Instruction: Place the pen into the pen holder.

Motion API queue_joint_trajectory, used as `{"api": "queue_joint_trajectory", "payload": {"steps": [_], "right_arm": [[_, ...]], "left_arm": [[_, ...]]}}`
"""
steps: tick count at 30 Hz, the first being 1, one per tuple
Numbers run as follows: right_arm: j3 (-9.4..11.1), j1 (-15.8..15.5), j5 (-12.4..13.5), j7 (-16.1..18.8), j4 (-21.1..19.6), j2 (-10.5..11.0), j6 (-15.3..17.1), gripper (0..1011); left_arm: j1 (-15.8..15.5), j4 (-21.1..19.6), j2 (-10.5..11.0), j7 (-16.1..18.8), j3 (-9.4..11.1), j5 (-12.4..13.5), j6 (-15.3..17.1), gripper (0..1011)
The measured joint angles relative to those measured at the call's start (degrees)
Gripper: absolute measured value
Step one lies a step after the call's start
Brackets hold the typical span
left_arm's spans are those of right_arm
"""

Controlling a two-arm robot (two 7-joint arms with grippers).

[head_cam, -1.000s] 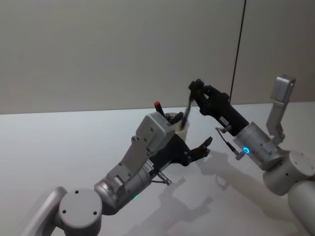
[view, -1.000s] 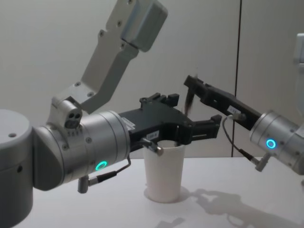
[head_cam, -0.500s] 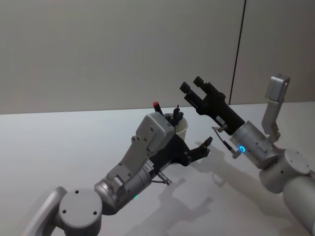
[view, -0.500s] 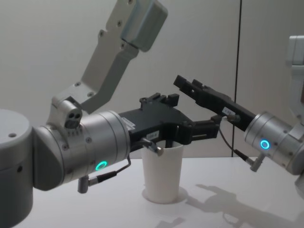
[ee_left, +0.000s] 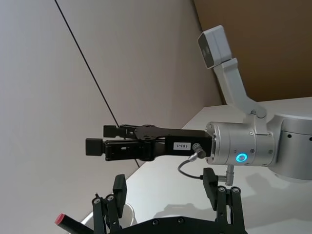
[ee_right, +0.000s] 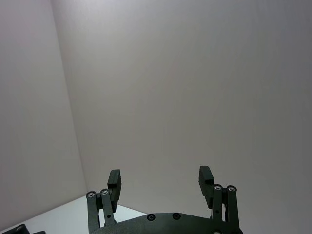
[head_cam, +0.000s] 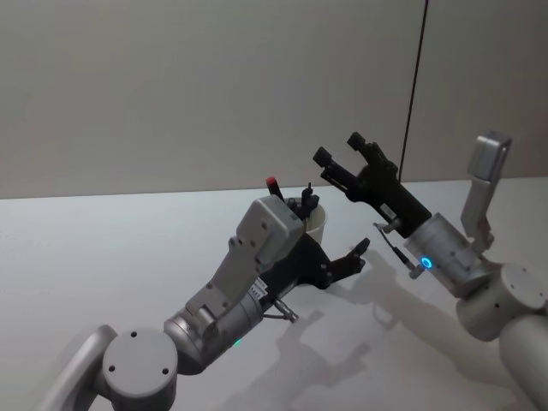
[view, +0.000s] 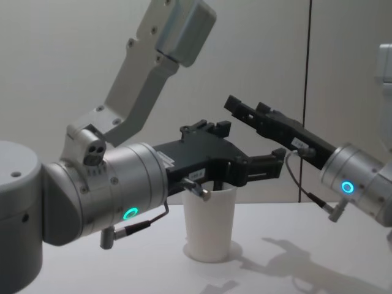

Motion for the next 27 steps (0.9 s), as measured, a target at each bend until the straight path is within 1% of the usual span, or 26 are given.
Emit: {"api": "queue_joint_trajectory", "payload": {"steps": [1,2,3,5,6,7,11,12,14,15,17,18,21,27], "right_arm": [[0.0,0.0,0.0,0.0,0.0,0.0,0.0,1001],[0.0,-1.3,-0.5,-1.0,-2.3,0.5,0.7,1001],[0.1,-1.7,-0.7,-1.3,-3.0,0.6,1.0,1001],[0.1,-3.5,-1.4,-2.6,-6.5,1.4,1.9,1001],[0.2,-4.0,-1.8,-3.1,-7.5,1.6,2.3,1001],[0.3,-5.4,-2.3,-4.1,-9.9,2.2,3.0,1001],[0.5,-7.6,-3.3,-5.6,-14.0,3.2,4.1,1001],[0.6,-8.5,-3.8,-6.4,-15.8,3.6,4.8,1001],[0.7,-9.4,-4.3,-7.1,-17.4,4.0,5.3,1001],[0.8,-10.3,-4.7,-7.7,-19.1,4.5,5.7,1001],[1.0,-11.4,-5.4,-8.6,-21.1,5.0,6.4,1001],[1.0,-11.4,-5.4,-8.6,-21.1,5.0,6.4,1001],[1.2,-12.8,-6.2,-9.7,-23.6,5.7,7.2,1001],[1.4,-14.3,-7.0,-10.9,-26.4,6.5,8.1,1001]], "left_arm": [[0.0,0.0,0.0,0.0,0.0,0.0,0.0,1000],[0.0,0.0,0.0,0.0,0.0,0.0,0.0,1000],[0.0,0.0,0.0,0.0,0.0,0.0,0.0,1000],[0.0,0.0,0.0,0.0,0.0,0.0,0.0,1000],[0.0,0.0,0.0,0.0,0.0,0.0,0.0,1000],[0.0,0.0,0.0,0.0,0.0,0.0,0.0,1000],[0.0,0.0,0.0,0.0,0.0,0.0,0.0,1000],[0.0,0.0,0.0,0.0,0.0,0.0,0.0,1000],[0.0,0.0,0.0,0.0,0.0,0.0,0.0,1000],[0.0,0.0,0.0,0.0,0.0,0.0,0.0,1000],[0.0,0.0,0.0,0.0,0.0,0.0,0.0,1000],[0.0,0.0,0.0,0.0,0.0,0.0,0.0,1000],[0.0,0.0,0.0,0.0,0.0,0.0,0.0,1000],[0.0,0.0,0.0,0.0,0.0,0.0,0.0,1000]]}}
